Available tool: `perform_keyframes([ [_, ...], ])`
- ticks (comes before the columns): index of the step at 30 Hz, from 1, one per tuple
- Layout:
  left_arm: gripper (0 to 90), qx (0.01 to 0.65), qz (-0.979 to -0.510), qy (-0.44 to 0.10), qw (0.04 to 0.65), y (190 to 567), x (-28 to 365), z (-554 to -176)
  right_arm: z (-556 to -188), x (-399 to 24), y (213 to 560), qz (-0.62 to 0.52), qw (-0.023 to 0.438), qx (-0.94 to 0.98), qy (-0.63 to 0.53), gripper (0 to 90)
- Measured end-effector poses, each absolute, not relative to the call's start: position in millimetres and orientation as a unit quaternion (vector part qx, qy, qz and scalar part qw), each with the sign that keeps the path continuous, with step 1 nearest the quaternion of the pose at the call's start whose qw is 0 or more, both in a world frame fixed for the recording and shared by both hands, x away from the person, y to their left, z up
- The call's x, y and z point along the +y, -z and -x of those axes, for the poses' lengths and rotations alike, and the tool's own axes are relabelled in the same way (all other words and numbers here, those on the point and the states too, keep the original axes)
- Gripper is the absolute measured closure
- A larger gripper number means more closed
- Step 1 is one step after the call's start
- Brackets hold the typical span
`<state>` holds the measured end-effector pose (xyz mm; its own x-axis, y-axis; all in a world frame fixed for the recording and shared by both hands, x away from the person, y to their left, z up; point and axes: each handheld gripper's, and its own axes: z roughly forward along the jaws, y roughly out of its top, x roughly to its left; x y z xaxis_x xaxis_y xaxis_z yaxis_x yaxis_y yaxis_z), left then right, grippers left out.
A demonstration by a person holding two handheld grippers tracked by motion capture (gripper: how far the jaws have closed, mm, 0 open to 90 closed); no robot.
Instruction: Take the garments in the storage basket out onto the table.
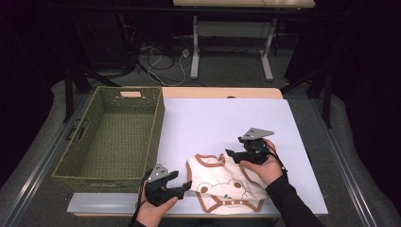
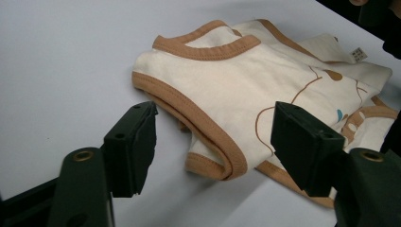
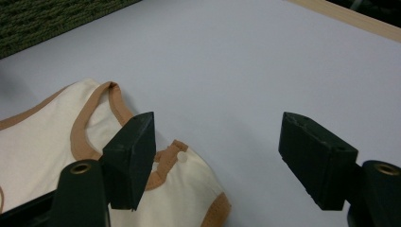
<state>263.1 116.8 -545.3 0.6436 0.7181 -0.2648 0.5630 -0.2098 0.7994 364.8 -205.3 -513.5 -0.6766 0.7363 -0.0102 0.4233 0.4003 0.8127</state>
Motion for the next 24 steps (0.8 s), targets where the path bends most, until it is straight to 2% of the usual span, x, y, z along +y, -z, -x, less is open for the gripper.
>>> perform_keyframes([
  [4,24.5,0.418,-0.771,-0.08,0.475,546.8,116.1,-264.6,-366.3,-201.4,517.4,-0.36,0.182,0.819,-0.409,23.7],
  [13,22.9,0.415,-0.769,-0.072,0.481,548.5,112.3,-265.0,-368.5,-203.8,528.0,-0.375,0.171,0.822,-0.393,23.4],
  [22,18.8,0.413,-0.77,-0.07,0.481,549.0,109.2,-263.6,-369.5,-206.5,530.7,-0.364,0.172,0.826,-0.394,35.6],
  [24,18.1,0.417,-0.764,-0.068,0.487,548.7,108.7,-263.4,-369.7,-207.7,530.5,-0.363,0.166,0.827,-0.397,43.5],
])
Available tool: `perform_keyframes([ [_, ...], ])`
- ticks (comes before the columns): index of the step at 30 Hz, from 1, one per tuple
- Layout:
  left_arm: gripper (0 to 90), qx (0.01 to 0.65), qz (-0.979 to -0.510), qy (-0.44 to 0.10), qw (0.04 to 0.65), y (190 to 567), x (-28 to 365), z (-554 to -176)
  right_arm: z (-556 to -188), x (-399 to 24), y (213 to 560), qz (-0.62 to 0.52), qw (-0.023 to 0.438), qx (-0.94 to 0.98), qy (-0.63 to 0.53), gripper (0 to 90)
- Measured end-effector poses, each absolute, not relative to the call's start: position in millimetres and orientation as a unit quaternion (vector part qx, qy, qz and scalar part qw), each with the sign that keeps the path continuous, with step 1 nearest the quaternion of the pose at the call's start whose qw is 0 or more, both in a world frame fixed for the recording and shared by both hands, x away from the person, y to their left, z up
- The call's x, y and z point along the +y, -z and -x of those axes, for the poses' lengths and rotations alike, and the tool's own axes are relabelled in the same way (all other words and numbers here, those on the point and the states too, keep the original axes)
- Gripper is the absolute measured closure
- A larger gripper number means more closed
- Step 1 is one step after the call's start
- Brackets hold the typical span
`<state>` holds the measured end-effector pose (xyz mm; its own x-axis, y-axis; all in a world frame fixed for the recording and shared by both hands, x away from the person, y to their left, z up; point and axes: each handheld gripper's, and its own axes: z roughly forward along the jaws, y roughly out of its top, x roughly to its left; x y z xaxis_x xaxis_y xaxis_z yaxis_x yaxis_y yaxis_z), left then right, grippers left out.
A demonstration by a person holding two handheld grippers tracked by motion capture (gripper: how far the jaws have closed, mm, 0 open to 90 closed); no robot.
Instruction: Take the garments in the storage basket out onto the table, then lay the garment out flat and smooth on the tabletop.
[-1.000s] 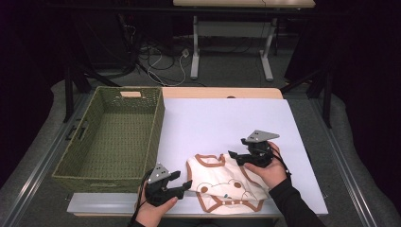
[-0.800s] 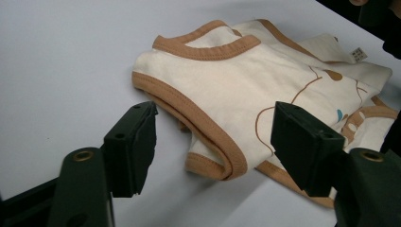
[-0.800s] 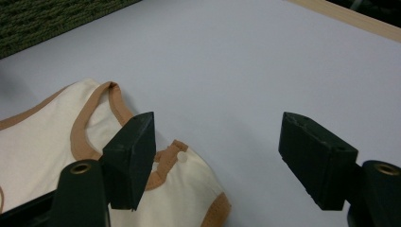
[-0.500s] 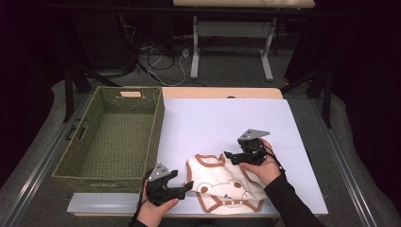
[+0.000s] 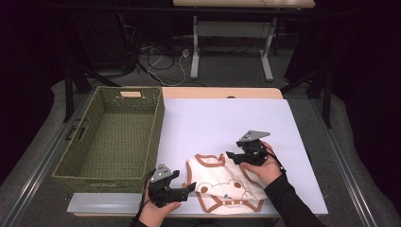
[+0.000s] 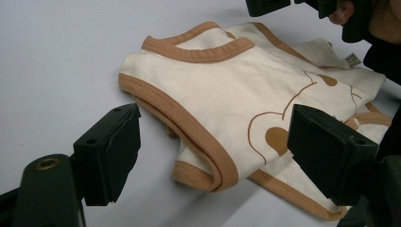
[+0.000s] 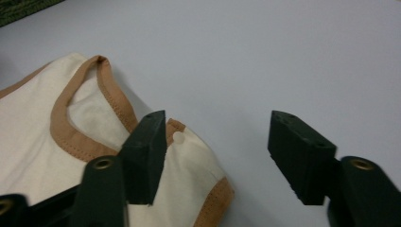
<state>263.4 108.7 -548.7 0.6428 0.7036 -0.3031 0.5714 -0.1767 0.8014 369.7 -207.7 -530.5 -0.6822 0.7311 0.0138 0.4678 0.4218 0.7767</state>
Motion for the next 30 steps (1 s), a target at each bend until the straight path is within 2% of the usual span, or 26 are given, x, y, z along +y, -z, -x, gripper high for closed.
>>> perform_keyframes([
  [4,17.3,0.413,-0.764,-0.069,0.49,548.6,108.9,-263.5,-369.8,-211.5,530.4,-0.359,0.163,0.823,-0.408,48.5],
  [15,17.3,0.411,-0.763,-0.078,0.493,547.8,109.8,-262.8,-374.3,-216.8,533.4,-0.362,0.168,0.827,-0.397,48.8],
  [30,18.9,0.413,-0.766,-0.085,0.485,549.0,109.4,-262.7,-380.2,-218.2,546.9,-0.376,0.151,0.83,-0.382,57.7],
])
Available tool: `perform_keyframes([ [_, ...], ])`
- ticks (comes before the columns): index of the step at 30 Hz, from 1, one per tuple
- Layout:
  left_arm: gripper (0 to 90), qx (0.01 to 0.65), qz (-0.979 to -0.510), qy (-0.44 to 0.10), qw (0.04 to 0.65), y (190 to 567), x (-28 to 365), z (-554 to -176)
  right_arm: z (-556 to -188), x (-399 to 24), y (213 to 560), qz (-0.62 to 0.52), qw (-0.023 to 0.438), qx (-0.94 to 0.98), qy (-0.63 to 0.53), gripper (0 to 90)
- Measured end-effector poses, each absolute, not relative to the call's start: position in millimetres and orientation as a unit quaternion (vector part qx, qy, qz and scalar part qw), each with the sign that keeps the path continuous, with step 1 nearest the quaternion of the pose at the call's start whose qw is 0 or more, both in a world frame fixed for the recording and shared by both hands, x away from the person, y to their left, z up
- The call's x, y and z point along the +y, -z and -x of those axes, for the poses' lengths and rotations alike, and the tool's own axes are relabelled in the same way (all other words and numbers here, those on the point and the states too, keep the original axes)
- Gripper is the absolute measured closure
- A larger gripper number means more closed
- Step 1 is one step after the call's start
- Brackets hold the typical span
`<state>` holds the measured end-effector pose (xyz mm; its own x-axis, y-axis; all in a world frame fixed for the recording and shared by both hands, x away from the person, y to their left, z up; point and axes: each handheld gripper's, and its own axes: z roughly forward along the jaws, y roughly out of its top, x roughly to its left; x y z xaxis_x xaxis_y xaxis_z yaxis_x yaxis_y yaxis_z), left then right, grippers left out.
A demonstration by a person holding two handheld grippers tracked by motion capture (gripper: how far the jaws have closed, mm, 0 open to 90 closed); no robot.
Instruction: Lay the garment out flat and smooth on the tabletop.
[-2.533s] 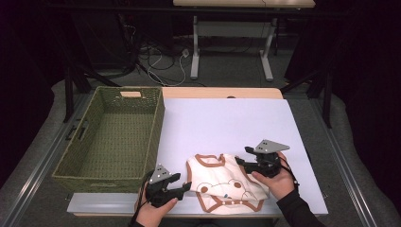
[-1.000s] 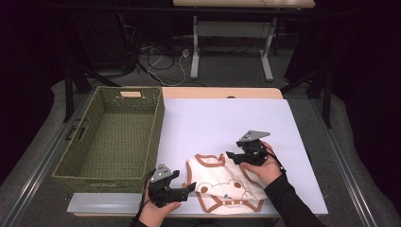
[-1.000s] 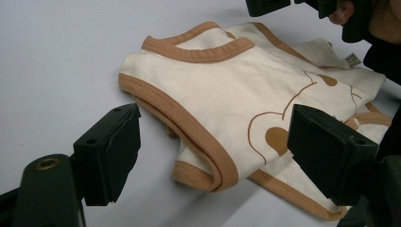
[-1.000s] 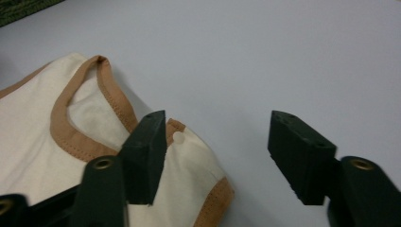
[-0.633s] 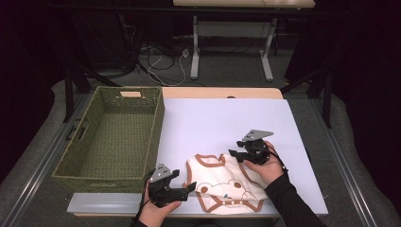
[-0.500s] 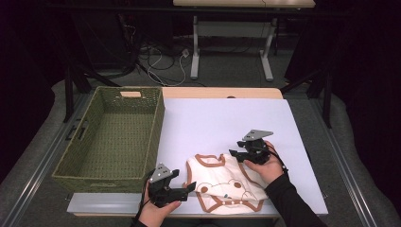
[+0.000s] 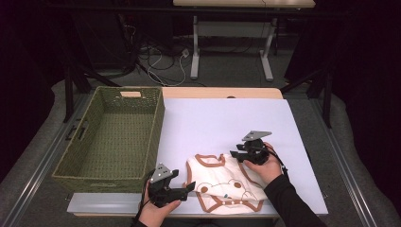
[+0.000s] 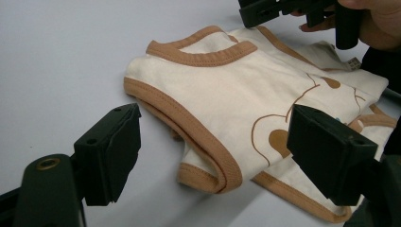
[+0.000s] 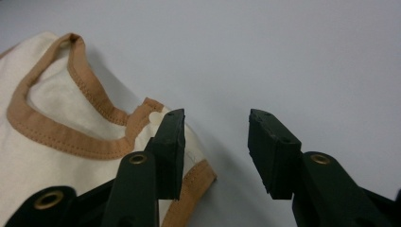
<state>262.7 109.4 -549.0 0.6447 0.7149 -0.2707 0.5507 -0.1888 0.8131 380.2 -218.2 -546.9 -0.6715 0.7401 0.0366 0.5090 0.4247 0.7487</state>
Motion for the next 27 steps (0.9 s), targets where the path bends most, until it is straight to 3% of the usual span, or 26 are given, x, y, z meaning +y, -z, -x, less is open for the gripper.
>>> perform_keyframes([
  [15,18.9,0.412,-0.768,-0.085,0.483,549.8,110.0,-262.9,-375.1,-211.7,556.0,-0.361,0.123,0.854,-0.355,64.0],
  [27,18.9,0.412,-0.768,-0.089,0.482,550.2,109.7,-262.9,-367.0,-203.7,553.3,-0.344,0.133,0.866,-0.337,78.1],
])
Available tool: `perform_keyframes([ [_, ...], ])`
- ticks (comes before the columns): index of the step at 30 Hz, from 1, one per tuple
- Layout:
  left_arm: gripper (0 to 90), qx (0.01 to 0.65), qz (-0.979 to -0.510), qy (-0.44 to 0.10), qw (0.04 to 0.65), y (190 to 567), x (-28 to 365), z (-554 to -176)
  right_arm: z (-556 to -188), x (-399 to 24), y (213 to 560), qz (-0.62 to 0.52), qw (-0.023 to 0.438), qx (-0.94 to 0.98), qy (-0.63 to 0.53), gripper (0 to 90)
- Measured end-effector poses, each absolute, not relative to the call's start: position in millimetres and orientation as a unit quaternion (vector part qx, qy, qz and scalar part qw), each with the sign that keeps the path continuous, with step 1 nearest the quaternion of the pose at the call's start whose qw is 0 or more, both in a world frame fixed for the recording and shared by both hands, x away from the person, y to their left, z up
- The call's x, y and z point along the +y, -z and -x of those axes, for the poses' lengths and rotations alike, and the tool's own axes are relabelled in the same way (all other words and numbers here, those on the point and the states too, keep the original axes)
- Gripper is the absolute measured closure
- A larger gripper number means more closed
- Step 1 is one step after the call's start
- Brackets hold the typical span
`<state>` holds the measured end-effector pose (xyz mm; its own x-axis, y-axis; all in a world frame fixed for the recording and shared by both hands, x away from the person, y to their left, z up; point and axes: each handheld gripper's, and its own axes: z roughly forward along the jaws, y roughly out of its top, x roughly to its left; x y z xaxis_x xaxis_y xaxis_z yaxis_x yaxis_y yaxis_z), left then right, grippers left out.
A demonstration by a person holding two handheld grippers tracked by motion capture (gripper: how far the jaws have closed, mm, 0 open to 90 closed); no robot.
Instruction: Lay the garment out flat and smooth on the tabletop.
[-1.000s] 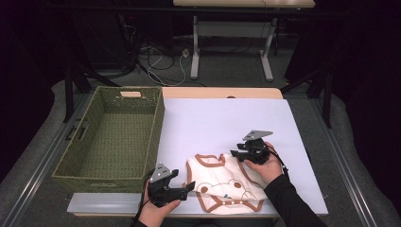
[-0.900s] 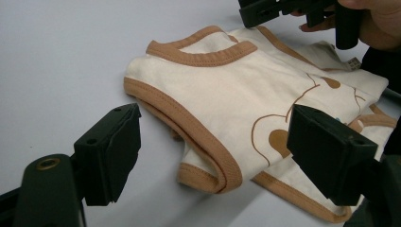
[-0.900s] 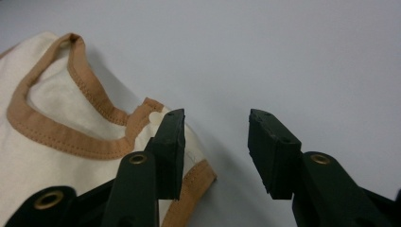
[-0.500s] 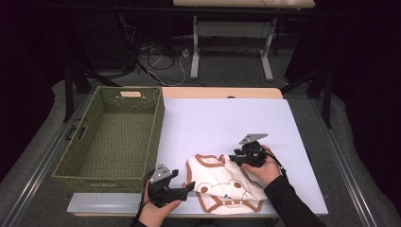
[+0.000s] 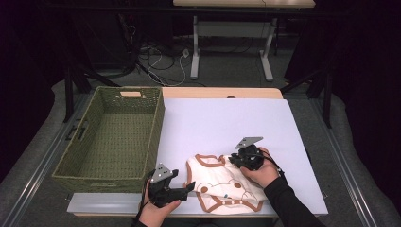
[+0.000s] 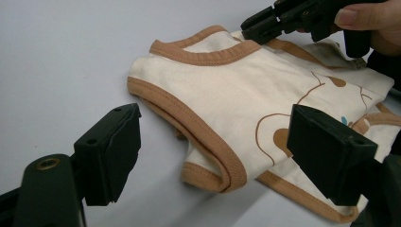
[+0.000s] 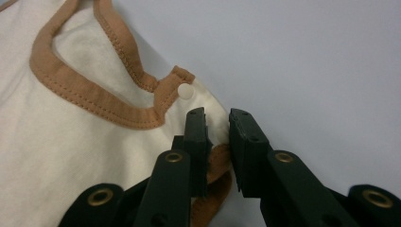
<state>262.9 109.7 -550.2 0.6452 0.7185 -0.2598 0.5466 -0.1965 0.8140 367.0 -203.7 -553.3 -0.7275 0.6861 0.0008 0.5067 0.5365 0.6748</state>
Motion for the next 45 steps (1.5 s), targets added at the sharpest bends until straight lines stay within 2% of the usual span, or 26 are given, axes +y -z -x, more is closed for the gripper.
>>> perform_keyframes([
  [8,18.9,0.416,-0.764,-0.083,0.487,547.9,105.6,-267.4,-366.9,-208.6,548.3,-0.349,0.139,0.858,-0.351,78.7],
  [13,19.2,0.405,-0.765,-0.097,0.491,540.3,96.9,-276.9,-366.9,-216.8,542.9,-0.36,0.142,0.845,-0.368,78.8],
  [23,30.3,0.387,-0.777,-0.141,0.476,525.3,82.6,-301.4,-366.4,-230.5,534.3,-0.377,0.147,0.826,-0.393,78.9],
  [26,31.0,0.392,-0.779,-0.146,0.467,523.4,80.3,-312.4,-366.6,-232.3,533.3,-0.376,0.147,0.826,-0.394,78.9],
  [35,36.8,0.415,-0.776,-0.138,0.455,529.5,79.6,-333.1,-367.5,-234.8,533.1,-0.38,0.149,0.823,-0.395,78.9],
  [38,43.1,0.415,-0.78,-0.132,0.45,530.7,83.7,-336.6,-367.4,-234.6,533.1,-0.38,0.149,0.823,-0.395,78.9],
  [45,49.5,0.43,-0.78,-0.128,0.436,538.9,87.5,-340.7,-367.3,-234.1,533.8,-0.382,0.145,0.822,-0.395,78.9],
])
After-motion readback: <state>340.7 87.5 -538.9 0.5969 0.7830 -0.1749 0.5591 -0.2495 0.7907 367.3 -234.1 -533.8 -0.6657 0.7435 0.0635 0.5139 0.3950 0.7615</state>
